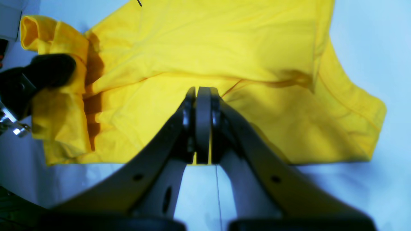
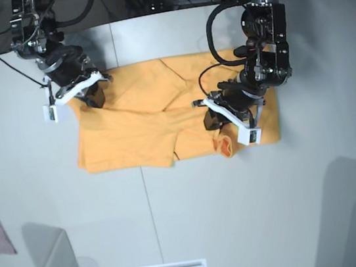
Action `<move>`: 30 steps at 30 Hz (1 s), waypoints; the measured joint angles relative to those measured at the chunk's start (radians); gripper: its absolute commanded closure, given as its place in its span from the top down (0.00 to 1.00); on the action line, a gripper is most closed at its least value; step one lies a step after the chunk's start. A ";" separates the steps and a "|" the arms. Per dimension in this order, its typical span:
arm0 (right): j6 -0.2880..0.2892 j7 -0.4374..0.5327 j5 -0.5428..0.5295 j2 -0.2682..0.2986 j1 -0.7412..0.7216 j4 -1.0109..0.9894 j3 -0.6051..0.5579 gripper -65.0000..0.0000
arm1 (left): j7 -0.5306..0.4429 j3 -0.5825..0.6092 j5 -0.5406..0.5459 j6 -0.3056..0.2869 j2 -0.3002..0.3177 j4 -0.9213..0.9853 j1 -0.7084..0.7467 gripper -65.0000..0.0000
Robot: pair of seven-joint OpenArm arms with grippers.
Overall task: Fold the T-shirt properly
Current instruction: 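Grasp the strip's end with the left gripper and carry it toward the middle, then lay the held end onto the strip's middle and open the left gripper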
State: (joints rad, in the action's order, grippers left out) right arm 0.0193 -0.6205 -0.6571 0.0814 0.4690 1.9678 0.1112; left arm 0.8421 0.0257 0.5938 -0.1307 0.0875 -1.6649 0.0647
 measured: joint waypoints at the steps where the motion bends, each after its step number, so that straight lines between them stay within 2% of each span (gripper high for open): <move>1: 0.000 0.000 0.000 0.000 0.000 0.000 0.000 0.00 | 0.000 0.002 0.003 0.000 -0.002 0.000 -0.004 0.00; 7: -0.001 0.000 0.000 0.000 0.000 0.000 0.000 0.00 | 0.005 0.002 -0.002 0.000 -0.024 0.051 -0.022 0.00; 30: -0.003 -0.003 0.000 -0.003 -0.011 -0.002 0.000 0.00 | 0.015 0.001 0.006 0.000 -0.020 0.019 0.019 0.00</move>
State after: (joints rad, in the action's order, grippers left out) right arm 0.0158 -0.6239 -0.6575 0.0788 0.4583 1.9659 0.1112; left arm 0.8574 0.0269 0.5995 -0.1303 0.0673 -1.6463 0.0834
